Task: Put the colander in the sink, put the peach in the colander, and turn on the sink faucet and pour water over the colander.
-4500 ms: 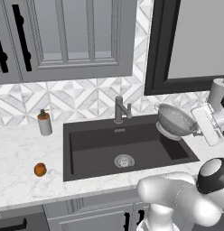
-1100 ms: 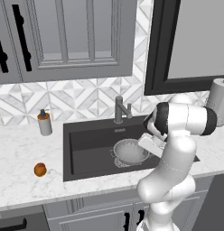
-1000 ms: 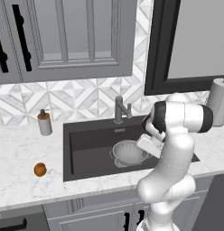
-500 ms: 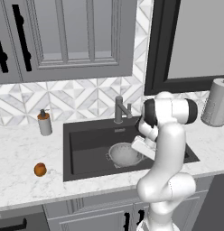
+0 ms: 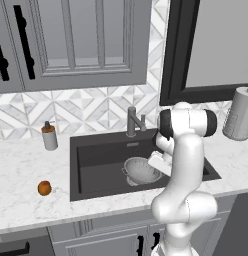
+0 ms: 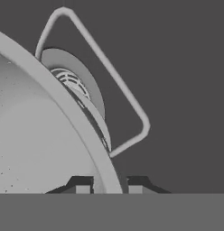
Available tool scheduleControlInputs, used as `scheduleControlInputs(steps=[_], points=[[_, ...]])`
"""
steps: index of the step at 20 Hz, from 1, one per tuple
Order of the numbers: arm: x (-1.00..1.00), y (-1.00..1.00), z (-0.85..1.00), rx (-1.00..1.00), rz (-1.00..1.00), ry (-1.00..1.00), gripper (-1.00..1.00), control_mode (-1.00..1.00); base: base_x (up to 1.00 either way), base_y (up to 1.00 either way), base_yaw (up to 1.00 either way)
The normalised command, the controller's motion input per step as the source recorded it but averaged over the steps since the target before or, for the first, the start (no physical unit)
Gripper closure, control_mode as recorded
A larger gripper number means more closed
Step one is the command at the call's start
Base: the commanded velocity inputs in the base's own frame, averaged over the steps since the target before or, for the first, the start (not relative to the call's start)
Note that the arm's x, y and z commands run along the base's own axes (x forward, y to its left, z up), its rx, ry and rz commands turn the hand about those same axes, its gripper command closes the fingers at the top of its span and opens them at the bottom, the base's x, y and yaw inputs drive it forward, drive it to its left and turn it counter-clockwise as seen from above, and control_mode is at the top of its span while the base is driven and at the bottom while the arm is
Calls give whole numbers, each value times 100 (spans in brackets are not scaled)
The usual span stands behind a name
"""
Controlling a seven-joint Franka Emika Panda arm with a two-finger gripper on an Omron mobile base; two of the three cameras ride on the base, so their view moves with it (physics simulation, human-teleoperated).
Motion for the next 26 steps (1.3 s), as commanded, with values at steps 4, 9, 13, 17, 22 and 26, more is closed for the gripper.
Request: scheduleControlInputs(steps=[4,9,13,17,22,26], points=[[-1,27,0,0,0,0,-100,-100,0,0,0],[-10,4,43,0,0,-1,-100,-100,0,0,0],[-44,-19,86,0,0,-8,-100,-100,0,0,0],[-71,-36,98,0,0,-15,-100,-100,0,0,0],[-93,-33,100,0,0,-23,-100,-100,0,0,0],[-96,-3,100,0,4,-29,-100,-100,0,0,0]])
